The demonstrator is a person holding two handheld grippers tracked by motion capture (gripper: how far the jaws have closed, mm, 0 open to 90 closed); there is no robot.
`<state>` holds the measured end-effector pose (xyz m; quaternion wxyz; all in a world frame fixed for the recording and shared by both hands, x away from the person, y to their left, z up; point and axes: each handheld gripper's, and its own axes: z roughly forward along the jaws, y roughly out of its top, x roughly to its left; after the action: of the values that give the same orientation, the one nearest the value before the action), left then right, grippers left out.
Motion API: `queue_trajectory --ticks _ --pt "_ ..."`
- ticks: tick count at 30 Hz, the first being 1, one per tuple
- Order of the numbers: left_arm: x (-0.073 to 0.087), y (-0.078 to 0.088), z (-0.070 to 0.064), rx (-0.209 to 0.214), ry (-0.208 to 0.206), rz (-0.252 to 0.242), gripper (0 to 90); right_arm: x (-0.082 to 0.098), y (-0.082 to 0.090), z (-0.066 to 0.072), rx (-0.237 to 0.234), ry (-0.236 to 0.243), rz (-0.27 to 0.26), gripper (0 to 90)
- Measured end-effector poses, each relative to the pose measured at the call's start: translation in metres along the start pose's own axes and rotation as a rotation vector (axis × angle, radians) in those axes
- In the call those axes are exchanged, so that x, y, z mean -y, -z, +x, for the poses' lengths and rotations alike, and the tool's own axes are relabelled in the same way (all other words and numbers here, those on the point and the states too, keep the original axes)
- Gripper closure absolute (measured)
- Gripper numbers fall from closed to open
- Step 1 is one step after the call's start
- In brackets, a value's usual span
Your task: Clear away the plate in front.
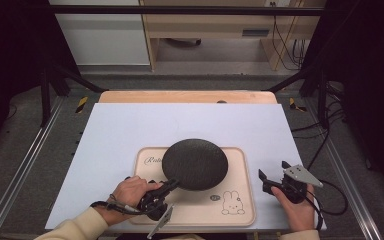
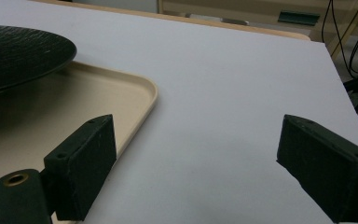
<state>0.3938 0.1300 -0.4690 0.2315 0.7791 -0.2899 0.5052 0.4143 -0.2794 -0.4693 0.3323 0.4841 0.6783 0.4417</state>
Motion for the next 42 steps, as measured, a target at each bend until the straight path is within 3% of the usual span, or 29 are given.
queue_trajectory --ticks 15,27,31,42 --pt "-0.005 0.003 -0.012 0.012 0.018 -0.038 82.9 0.0 0.0 0.0 0.002 -0.001 0.001 11.7" --pt "-0.007 0.005 -0.019 0.022 0.004 -0.05 83.2 0.0 0.0 0.0 0.001 -0.002 0.001 11.8" --pt "-0.006 0.005 -0.019 0.023 0.022 -0.049 83.3 0.0 0.0 0.0 0.003 0.002 0.0 11.8" --pt "-0.009 0.004 -0.023 0.085 0.015 -0.059 85.4 0.0 0.0 0.0 0.001 0.0 0.001 11.8"
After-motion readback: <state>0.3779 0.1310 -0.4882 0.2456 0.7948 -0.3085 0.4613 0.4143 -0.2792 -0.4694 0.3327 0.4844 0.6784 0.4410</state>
